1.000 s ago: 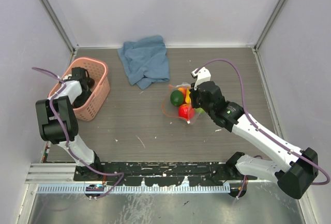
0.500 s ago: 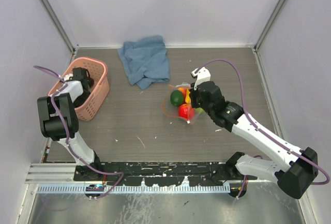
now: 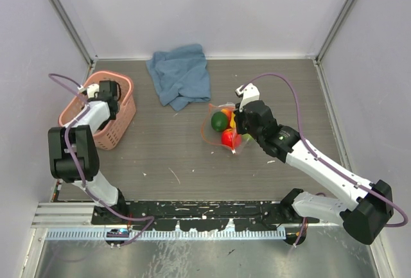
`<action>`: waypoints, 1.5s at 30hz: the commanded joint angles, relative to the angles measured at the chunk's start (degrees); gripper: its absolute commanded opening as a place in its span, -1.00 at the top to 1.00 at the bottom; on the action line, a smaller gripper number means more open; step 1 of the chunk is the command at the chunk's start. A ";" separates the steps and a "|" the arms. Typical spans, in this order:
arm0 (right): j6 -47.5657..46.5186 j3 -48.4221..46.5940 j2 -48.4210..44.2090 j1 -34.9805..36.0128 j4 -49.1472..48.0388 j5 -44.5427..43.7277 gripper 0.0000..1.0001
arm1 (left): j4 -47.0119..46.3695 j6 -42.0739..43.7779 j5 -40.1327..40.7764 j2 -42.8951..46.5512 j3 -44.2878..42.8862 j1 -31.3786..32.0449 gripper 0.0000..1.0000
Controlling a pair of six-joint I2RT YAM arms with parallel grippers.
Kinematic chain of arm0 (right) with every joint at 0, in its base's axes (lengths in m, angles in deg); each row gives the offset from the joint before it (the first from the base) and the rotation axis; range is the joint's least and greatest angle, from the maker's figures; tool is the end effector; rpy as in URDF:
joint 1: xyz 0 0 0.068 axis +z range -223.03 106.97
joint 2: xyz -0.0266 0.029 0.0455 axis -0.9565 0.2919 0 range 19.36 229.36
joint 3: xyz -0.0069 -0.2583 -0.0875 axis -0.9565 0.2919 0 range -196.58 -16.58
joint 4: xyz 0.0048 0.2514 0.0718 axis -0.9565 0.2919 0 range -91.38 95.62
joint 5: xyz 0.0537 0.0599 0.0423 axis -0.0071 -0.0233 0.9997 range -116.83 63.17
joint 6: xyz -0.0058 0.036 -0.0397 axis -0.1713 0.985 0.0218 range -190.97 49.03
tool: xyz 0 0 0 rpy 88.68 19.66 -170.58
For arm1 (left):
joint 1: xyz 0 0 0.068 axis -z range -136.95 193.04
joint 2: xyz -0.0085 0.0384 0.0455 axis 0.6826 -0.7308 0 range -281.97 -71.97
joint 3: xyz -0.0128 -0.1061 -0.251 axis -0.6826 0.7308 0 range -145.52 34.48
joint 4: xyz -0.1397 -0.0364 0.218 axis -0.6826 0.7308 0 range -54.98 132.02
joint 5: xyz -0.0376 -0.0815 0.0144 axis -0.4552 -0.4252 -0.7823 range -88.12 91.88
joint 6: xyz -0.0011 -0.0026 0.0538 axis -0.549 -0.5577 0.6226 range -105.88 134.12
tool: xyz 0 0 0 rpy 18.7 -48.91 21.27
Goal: Place the food in the zip-top bag and seal the zipper
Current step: Pick up the fake fruit from the bin, then place the fake fruit in the zipper food storage bag.
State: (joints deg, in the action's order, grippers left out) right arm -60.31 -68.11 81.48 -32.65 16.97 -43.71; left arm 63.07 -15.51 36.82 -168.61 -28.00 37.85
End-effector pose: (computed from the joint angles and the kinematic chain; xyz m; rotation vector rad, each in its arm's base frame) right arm 0.1918 0.1496 0.3085 -0.3530 2.0309 0.2466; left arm 0.3319 0.0506 0.1966 -0.9248 2.3046 0.6318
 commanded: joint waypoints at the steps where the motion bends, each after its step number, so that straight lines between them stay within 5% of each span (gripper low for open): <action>1: -0.08 -1.54 -0.50 0.23 -1.78 -0.53 0.99 | 1.00 -3.45 4.27 6.07 -0.74 0.60 0.28; 12: 0.43 -3.37 0.77 0.27 0.32 -1.79 0.99 | -0.19 -6.38 2.29 21.87 4.19 2.29 0.29; 19: 1.01 -7.06 3.57 0.23 5.59 -5.02 0.99 | -1.46 -6.74 -12.36 34.46 6.90 2.38 0.28; 31: 1.67 -10.78 5.69 0.24 11.21 -7.81 0.99 | 1.40 -4.84 -41.83 43.09 7.46 3.43 0.27; 35: 1.68 -11.25 6.39 0.23 11.58 -7.12 0.99 | -2.40 -6.41 -48.75 45.64 10.87 8.23 0.27; 45: 1.26 -12.27 7.83 0.27 11.58 -6.55 0.99 | -11.37 -8.68 -48.42 46.96 16.12 25.50 0.27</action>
State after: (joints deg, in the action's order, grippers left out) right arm -59.22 -77.51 89.05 -32.63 29.21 -49.48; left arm 59.95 -22.74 -9.30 -122.34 -11.87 59.91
